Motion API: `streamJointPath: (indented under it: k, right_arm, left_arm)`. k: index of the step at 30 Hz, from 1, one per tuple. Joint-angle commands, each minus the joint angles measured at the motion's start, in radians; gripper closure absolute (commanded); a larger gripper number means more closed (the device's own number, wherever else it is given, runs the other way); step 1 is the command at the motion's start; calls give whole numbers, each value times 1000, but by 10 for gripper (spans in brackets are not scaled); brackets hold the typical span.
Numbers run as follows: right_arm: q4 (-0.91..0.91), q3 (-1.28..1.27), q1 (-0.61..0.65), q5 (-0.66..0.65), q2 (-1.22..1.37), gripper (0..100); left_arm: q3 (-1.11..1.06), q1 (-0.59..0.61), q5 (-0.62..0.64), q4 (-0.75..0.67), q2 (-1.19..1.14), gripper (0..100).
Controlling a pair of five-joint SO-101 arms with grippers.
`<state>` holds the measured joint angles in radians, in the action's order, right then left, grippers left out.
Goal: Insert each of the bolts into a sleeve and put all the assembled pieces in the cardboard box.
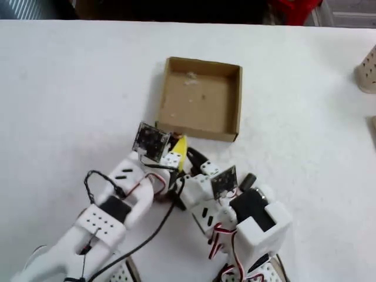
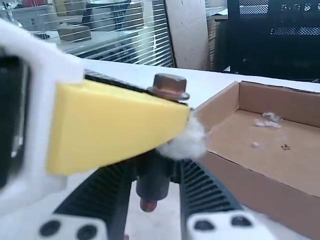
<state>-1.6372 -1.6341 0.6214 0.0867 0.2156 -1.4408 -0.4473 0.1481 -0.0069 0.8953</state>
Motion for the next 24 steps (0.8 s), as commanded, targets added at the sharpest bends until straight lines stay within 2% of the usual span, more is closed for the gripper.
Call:
streamJointPath:
  k: [1, 16, 20, 24]
  right_arm:
    - [-1, -8, 12, 2, -27, 982]
    - [-1, -8, 8, 5, -27, 982]
    - [-1, -8, 8, 5, -27, 982]
    - [-1, -8, 7, 5, -27, 982]
  left_arm:
    - [81, -1, -8, -26, -33, 976]
    - [-35, 36, -11, -25, 147, 954]
    - [-41, 36, -8, -21, 147, 824]
    - [-49, 31, -8, 57, 147, 667]
